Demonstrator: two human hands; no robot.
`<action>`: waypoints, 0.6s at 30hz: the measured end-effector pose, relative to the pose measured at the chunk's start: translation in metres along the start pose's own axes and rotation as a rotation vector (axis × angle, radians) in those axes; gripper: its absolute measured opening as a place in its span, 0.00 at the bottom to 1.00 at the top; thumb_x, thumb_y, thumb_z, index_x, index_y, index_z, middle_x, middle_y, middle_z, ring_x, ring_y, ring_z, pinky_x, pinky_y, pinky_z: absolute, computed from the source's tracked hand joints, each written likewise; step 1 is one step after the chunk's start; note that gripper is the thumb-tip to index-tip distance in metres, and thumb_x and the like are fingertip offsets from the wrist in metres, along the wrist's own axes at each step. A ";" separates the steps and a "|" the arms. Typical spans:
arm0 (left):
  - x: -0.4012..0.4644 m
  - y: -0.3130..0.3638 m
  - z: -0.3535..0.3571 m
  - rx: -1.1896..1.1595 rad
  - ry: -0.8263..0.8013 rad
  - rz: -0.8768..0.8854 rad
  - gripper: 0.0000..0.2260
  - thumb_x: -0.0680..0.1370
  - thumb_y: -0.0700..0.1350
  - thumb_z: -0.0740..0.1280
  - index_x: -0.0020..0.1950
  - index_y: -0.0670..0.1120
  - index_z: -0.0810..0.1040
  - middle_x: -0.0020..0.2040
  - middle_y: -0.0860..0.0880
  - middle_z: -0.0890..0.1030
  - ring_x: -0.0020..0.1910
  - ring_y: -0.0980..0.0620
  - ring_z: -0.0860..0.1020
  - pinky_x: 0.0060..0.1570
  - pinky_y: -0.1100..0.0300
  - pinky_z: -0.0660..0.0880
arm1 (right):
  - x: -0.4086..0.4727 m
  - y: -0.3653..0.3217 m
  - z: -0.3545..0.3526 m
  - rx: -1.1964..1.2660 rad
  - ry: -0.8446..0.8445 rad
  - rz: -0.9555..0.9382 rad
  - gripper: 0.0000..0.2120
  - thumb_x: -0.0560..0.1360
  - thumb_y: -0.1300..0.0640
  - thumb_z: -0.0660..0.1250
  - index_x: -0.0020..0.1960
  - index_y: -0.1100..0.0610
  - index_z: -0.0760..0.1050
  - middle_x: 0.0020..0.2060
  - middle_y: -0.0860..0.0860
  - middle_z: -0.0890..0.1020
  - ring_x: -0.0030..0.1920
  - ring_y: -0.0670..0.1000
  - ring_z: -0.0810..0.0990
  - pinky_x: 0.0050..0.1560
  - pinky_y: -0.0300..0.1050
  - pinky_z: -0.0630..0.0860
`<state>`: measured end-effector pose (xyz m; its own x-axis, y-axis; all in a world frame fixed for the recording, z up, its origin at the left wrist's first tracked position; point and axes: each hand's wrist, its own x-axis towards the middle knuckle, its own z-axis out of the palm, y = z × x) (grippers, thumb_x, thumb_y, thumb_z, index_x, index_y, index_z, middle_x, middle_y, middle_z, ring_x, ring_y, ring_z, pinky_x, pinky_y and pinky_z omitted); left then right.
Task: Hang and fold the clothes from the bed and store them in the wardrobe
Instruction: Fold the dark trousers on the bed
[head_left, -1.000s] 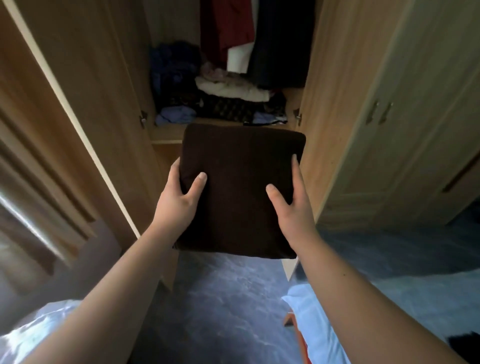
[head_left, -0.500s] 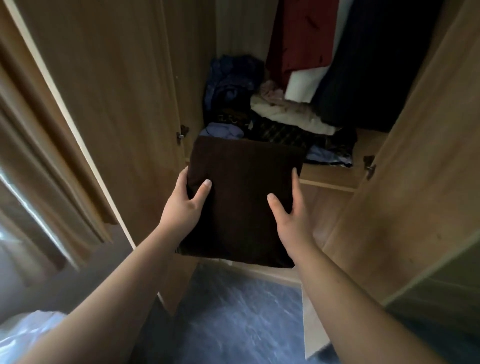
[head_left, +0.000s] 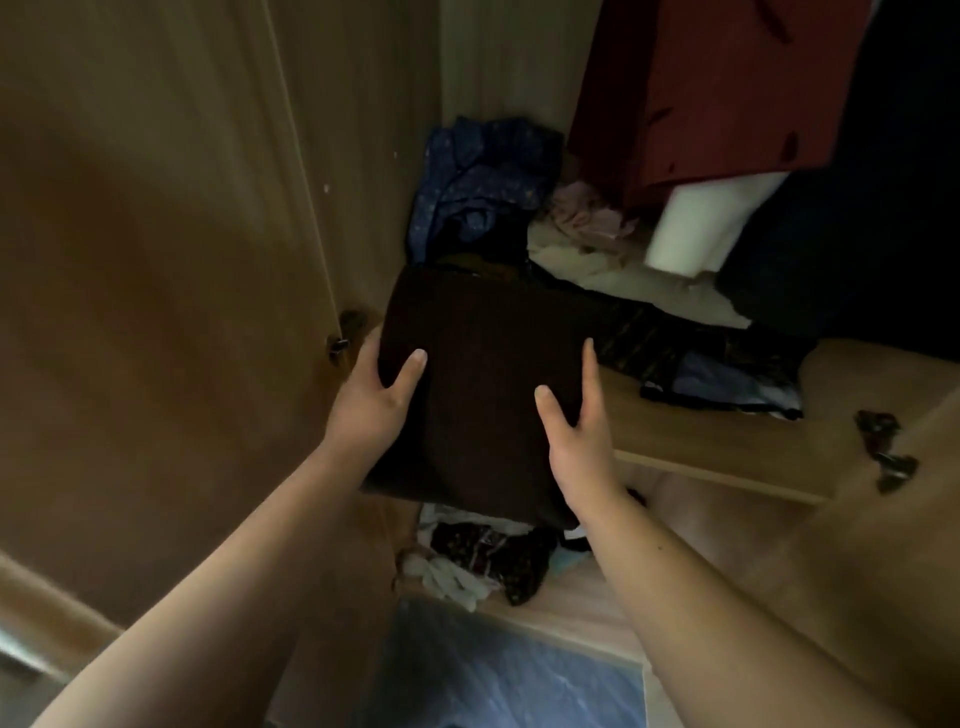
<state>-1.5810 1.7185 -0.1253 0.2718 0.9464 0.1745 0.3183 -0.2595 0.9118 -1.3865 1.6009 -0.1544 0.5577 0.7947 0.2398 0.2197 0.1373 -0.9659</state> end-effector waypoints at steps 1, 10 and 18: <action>0.021 -0.005 0.002 0.011 -0.002 0.006 0.27 0.78 0.67 0.61 0.76 0.64 0.60 0.62 0.64 0.73 0.62 0.58 0.74 0.61 0.56 0.72 | 0.018 0.005 0.008 0.011 0.011 0.004 0.35 0.80 0.45 0.66 0.79 0.34 0.50 0.78 0.40 0.61 0.76 0.41 0.62 0.77 0.53 0.63; 0.149 -0.041 0.028 0.184 -0.055 -0.069 0.30 0.78 0.71 0.52 0.78 0.61 0.57 0.71 0.52 0.73 0.67 0.45 0.74 0.65 0.48 0.71 | 0.133 0.055 0.050 0.118 0.008 0.148 0.34 0.80 0.47 0.67 0.80 0.36 0.52 0.76 0.42 0.65 0.74 0.42 0.66 0.75 0.48 0.66; 0.215 -0.070 0.053 0.625 0.098 -0.080 0.29 0.83 0.60 0.54 0.81 0.51 0.52 0.72 0.35 0.67 0.69 0.34 0.68 0.66 0.42 0.69 | 0.202 0.100 0.081 -0.004 -0.018 0.264 0.35 0.81 0.47 0.65 0.82 0.42 0.50 0.77 0.49 0.65 0.75 0.52 0.66 0.74 0.51 0.66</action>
<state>-1.4964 1.9295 -0.1715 0.1504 0.9729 0.1754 0.8122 -0.2228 0.5391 -1.3169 1.8233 -0.2100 0.5815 0.8132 -0.0227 0.0718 -0.0791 -0.9943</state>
